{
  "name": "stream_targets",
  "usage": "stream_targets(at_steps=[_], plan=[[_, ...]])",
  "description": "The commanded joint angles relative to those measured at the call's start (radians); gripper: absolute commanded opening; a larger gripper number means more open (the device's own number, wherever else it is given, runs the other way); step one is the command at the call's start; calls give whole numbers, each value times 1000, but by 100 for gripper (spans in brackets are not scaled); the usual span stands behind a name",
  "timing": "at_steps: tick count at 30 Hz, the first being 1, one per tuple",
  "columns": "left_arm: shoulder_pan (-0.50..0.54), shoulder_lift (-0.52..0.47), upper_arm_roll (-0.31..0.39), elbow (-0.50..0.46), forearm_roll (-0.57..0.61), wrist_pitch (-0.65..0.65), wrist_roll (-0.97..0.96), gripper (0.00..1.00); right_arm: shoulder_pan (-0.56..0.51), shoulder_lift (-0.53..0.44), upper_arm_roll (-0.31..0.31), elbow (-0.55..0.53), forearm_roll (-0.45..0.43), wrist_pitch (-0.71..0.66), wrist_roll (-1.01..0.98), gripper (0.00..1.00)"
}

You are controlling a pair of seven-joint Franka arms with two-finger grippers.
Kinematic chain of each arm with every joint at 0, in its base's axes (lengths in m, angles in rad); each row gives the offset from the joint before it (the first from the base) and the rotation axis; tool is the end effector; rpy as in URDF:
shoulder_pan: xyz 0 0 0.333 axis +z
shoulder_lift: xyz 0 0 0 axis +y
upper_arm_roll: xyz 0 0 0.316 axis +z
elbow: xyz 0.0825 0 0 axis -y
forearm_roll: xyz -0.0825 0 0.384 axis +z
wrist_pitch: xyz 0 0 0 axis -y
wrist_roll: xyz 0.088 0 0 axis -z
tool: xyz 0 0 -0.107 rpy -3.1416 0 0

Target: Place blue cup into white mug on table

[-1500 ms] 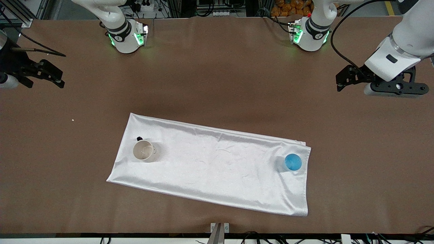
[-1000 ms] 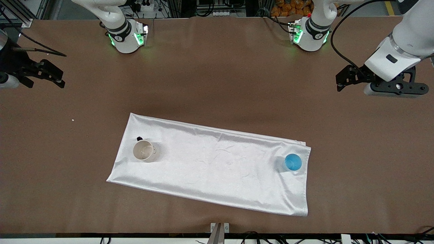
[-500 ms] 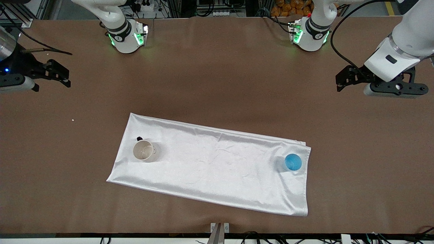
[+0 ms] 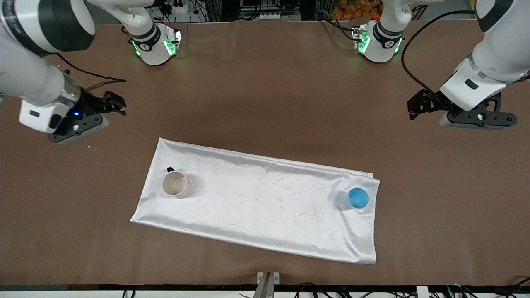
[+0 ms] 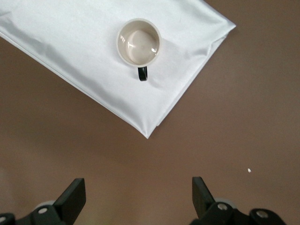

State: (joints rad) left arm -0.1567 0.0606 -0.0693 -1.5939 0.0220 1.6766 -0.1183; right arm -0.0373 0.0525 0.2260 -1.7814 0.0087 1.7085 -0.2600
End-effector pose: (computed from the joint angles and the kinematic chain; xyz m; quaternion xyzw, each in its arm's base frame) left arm 0.5673 -0.1271 0.5886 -0.9984 0.0548 -0.0125 0.0068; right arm 0.5551 0.1046 0.5076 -0.9732 -0.2214 0.0616 0.0123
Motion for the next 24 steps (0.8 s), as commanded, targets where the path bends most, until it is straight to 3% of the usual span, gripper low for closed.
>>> stream_targets(at_steps=[1,10,19,24], plan=[[-6,71,-10,17,29,55,-15,100,-6,-16,9,-157,10,170,-13,100],[-40,221,-10,17,30,228,-12,100,17,27,13,-297,5,399,-15,100],[-60,340,-10,19,76,386,-15,100,19,102,21,-329,-9,533,-12,100],[-60,396,-10,19,88,471,-15,100,13,164,21,-334,-71,615,-7,100]])
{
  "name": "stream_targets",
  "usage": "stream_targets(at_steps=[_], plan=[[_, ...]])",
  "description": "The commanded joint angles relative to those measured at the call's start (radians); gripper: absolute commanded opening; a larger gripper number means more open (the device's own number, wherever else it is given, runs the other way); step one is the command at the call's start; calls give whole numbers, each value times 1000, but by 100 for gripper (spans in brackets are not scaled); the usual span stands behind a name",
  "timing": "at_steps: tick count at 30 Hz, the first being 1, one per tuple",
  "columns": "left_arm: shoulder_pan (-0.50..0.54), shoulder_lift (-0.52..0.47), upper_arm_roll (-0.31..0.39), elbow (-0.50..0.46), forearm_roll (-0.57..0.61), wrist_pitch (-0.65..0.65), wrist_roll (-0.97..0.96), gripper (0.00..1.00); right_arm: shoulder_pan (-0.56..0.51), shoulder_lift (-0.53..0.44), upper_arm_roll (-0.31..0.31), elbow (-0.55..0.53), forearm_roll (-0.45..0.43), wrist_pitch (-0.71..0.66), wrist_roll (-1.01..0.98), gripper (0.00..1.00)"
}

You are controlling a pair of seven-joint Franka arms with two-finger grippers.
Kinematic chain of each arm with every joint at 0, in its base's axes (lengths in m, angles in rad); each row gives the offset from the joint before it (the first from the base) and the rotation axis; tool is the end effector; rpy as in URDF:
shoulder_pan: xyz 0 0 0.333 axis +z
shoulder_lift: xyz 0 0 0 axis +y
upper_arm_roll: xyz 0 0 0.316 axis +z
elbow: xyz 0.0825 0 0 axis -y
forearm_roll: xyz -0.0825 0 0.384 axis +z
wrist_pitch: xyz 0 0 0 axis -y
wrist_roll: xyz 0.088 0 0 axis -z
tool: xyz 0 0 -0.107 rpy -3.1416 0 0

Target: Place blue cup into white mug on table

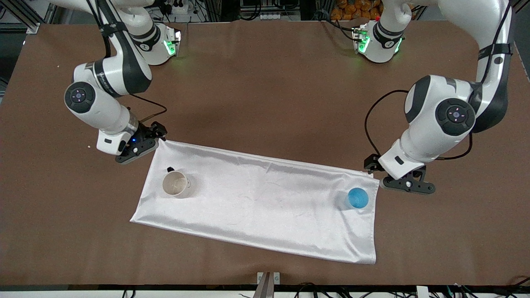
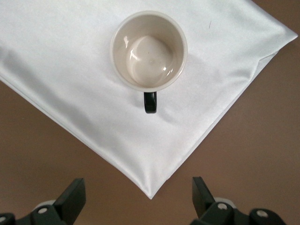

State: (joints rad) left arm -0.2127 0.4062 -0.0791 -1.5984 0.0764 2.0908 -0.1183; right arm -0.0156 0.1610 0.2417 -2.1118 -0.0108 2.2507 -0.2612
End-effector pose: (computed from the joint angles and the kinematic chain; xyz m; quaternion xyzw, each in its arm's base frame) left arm 0.6548 -0.1858 0.4059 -0.9938 0.1001 -0.0467 0.0092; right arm 0.5503 0.1242 0.3404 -0.9698 -0.2432 0.0084 0.0152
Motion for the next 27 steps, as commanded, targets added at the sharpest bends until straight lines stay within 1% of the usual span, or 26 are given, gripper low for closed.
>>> stream_targets(at_steps=[1,9,15,19,27], plan=[[-4,62,-1,23,34,73,-15,100,-7,66,5,-2,-61,87,-4,100],[-19,131,-1,26,29,155,-17,100,-9,130,4,0,-72,162,-4,100],[-59,169,-1,38,29,195,-18,100,-6,172,2,0,-94,231,-4,100],[-60,192,-1,45,28,209,-17,100,-6,186,1,1,-100,242,-4,100],[-60,238,-1,45,29,296,5,100,0,219,-5,6,-100,286,-3,100]])
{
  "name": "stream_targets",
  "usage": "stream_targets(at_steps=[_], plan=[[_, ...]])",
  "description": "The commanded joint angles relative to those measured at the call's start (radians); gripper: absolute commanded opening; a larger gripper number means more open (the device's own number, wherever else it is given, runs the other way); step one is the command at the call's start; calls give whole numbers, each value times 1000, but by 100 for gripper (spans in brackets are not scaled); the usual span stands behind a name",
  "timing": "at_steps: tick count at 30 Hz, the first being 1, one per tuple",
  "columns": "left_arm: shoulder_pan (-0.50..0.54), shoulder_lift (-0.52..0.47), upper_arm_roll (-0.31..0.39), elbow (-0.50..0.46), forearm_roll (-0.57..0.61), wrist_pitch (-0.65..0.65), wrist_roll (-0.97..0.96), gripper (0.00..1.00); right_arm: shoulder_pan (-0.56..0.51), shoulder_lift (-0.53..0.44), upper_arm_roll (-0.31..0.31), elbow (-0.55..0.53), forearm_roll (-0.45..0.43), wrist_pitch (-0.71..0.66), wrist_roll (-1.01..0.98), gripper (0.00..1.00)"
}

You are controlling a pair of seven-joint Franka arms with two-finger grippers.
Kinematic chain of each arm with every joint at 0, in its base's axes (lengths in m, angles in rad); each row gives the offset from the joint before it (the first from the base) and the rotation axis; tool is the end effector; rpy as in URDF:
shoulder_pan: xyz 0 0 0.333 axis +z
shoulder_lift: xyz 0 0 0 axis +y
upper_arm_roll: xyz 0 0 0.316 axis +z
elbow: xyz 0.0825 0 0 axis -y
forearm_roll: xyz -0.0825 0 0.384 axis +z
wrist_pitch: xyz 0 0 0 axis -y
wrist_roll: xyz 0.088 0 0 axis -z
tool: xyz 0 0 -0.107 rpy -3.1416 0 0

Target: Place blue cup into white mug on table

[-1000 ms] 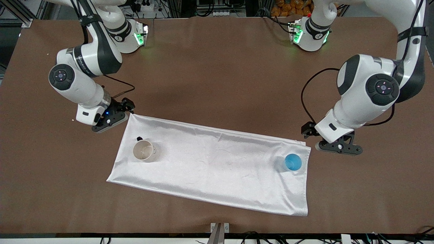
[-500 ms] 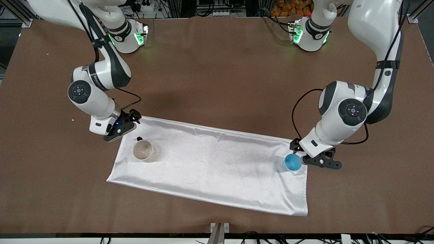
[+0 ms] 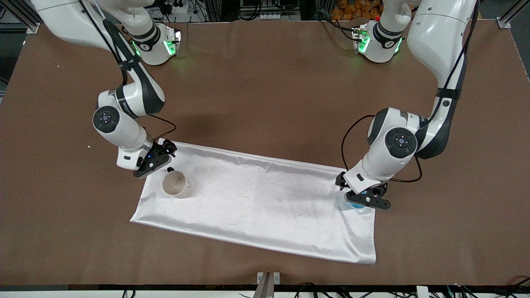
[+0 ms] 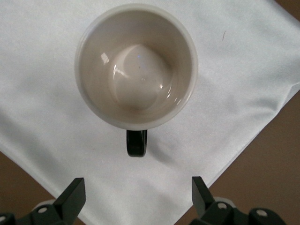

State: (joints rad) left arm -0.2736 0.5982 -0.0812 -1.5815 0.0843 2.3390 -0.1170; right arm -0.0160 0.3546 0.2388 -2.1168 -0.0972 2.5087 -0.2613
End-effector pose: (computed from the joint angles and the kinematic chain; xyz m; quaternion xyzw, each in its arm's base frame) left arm 0.6713 -0.2380 0.3051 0.9874 -0.1360 0.0810 0.0088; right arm 0.5688 0.1278 0.2531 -0.9628 -0.2689 -0.0251 0.0108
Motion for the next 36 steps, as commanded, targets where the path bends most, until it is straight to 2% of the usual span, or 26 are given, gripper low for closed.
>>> stream_targets(at_steps=[1,7,13,14,18,23,24,28,31,36], plan=[[1,52,1,28,22,60,3,100,1,30,-3,12,-13,33,-3,100],[-6,97,1,28,22,125,10,100,16,67,-4,47,-13,55,25,100],[-6,117,1,28,22,132,10,100,44,119,-15,107,-15,55,76,99],[-6,121,1,26,22,132,8,100,50,127,-21,116,-18,55,76,93],[-4,129,1,25,25,132,10,100,62,142,-35,141,-55,56,77,56],[-4,130,1,21,23,132,10,100,64,164,-36,161,-98,62,77,20],[-4,130,1,20,25,132,10,90,64,165,-36,164,-105,68,76,17],[-1,130,1,14,25,132,11,30,65,170,-36,166,-122,73,76,9],[1,130,1,11,25,131,13,2,70,168,-36,166,-124,71,77,1],[5,129,3,-2,25,129,14,0,74,167,-36,167,-122,70,77,0]])
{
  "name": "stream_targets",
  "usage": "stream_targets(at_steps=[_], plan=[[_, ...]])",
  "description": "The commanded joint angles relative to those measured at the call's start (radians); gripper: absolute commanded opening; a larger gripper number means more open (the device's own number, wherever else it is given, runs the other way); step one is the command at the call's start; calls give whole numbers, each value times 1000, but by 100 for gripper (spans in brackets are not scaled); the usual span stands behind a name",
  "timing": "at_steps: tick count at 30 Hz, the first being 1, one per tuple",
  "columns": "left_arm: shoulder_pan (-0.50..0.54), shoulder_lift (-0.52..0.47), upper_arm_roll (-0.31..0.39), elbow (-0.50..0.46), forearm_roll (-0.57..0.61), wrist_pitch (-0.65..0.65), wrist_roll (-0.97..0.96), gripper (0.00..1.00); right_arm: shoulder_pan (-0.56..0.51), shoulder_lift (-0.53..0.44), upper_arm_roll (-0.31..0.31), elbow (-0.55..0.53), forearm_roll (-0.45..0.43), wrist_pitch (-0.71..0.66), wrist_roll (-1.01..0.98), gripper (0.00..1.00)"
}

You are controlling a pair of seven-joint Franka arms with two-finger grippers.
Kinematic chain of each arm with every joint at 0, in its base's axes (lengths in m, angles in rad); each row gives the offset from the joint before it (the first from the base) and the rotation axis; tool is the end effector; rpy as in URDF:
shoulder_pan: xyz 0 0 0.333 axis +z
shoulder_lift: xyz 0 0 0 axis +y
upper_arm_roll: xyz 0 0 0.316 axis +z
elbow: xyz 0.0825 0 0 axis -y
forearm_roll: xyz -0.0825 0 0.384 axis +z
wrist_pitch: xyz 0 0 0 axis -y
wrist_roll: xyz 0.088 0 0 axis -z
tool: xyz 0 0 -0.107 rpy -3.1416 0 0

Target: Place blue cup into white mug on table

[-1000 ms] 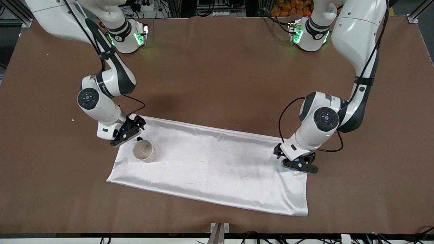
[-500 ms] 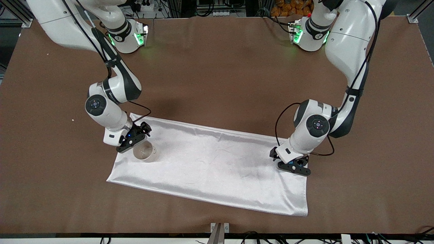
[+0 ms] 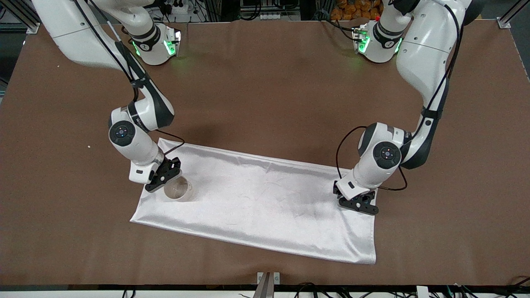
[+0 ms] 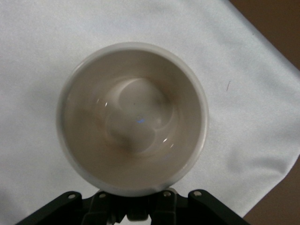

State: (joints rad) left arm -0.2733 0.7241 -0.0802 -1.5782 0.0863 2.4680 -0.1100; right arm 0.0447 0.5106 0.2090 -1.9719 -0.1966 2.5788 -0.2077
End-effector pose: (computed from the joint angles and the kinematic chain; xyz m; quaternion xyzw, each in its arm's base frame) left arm 0.6753 -0.2399 0.2302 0.9866 -0.1400 0.0829 0.0154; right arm 0.6060 0.1553 0.2238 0.9552 0.2905 0.0566 0.0056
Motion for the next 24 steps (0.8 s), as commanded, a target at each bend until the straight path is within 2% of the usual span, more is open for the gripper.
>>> stream_targets(at_steps=[1,6,10,18,24], plan=[[5,1,2,-6,23,0,7,0,15,9,-5,22,-21,-2,25,0],[6,0,2,-6,23,-1,7,0,18,-3,-3,28,-18,-12,66,0],[2,-3,4,-6,23,-4,4,0,50,-18,3,28,-18,-22,187,0],[5,-12,7,-3,24,-11,4,0,182,-83,1,50,-6,-147,574,0],[0,-51,11,1,24,-55,1,0,296,-98,9,126,26,-290,818,0]])
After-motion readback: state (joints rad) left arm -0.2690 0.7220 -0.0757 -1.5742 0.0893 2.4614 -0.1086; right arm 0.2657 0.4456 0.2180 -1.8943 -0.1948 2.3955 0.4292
